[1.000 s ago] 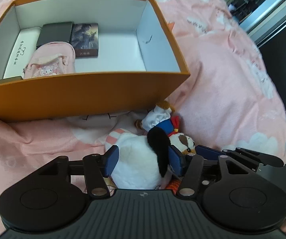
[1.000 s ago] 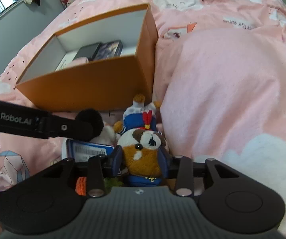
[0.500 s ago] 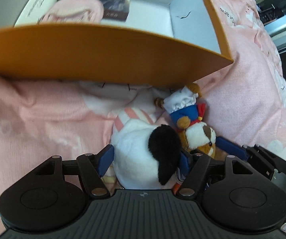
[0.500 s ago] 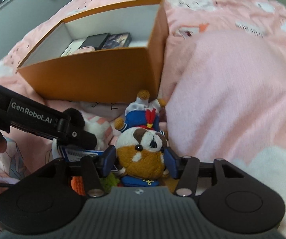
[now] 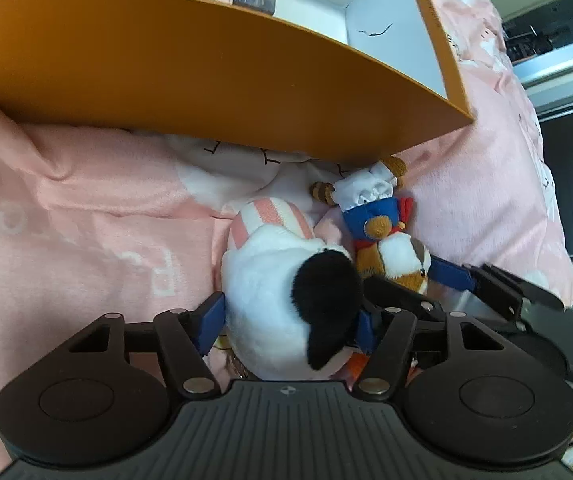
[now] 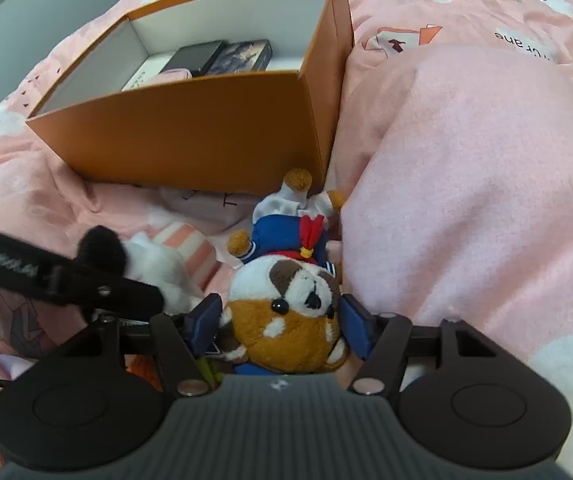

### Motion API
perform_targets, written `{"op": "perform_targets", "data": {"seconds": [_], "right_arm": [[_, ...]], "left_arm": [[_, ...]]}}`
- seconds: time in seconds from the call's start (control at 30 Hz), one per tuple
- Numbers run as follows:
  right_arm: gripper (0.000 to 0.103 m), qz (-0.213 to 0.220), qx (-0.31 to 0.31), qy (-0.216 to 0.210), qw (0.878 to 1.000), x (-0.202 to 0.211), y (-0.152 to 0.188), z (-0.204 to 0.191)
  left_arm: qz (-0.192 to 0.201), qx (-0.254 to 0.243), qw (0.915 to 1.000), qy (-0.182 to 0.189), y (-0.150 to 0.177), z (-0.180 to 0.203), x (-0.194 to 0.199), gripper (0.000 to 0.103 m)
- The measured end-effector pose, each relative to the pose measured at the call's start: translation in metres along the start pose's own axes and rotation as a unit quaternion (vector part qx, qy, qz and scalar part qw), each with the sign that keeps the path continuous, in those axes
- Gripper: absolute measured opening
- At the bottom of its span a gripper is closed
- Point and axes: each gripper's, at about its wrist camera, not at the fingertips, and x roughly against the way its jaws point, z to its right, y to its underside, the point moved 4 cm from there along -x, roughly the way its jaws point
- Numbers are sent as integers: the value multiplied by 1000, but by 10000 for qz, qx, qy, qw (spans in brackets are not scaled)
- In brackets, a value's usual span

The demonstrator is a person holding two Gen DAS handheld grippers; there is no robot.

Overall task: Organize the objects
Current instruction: 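Close left gripper on the panda plush while right gripper grasps the raccoon plush, then lift the panda plush with left gripper while right gripper carries the raccoon plush over the box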

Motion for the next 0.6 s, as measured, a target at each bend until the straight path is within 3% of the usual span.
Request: {"op": "perform_targets", "data": {"seconds": [0.23, 0.6], "right_arm": [[55, 79, -329, -66, 9994, 2, 4, 6], [53, 650, -736, -411, 9943, 61, -5, 6]], "left_arm": [[263, -189, 9991, 259, 5, -2, 12, 67], [1052, -594, 9908, 603, 8, 4, 63, 67]]}}
